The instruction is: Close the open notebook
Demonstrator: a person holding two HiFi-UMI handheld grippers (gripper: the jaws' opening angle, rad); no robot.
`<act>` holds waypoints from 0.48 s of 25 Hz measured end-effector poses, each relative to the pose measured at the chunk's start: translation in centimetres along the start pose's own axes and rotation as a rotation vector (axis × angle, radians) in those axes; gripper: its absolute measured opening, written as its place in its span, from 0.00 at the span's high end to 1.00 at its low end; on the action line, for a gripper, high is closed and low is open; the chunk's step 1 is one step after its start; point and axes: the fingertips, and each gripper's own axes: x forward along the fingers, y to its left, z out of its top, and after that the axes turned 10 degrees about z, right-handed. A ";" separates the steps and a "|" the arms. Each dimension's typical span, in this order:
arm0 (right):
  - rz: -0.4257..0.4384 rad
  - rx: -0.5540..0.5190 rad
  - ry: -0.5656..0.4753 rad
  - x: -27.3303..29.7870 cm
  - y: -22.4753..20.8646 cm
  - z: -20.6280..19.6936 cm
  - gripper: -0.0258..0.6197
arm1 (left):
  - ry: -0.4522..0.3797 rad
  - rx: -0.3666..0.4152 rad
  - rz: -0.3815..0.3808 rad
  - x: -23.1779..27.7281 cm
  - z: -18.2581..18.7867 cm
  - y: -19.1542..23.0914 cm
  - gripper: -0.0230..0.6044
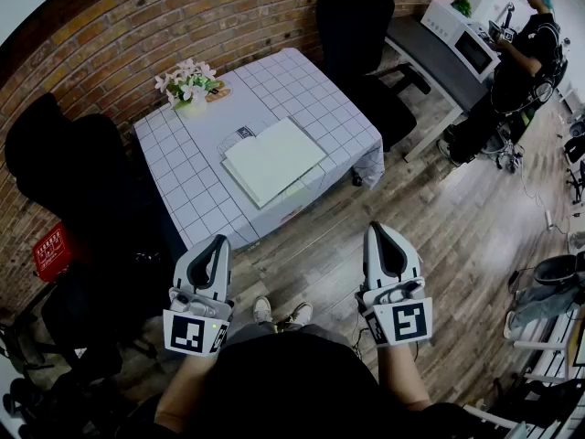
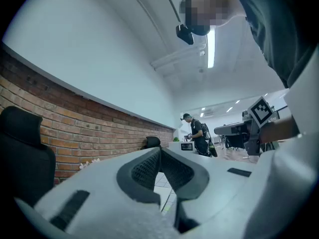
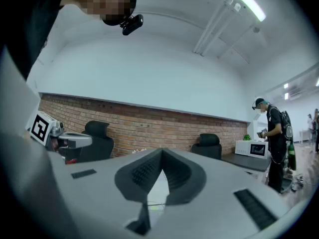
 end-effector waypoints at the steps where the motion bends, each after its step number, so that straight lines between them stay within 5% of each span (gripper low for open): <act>1: 0.003 -0.007 0.004 0.0 0.0 -0.1 0.94 | -0.001 0.000 -0.002 0.1 0.1 -0.1 0.91; 12: 0.010 0.001 0.007 -1.3 -1.1 -0.6 0.94 | 0.006 -0.009 0.003 0.7 0.0 -1.3 0.91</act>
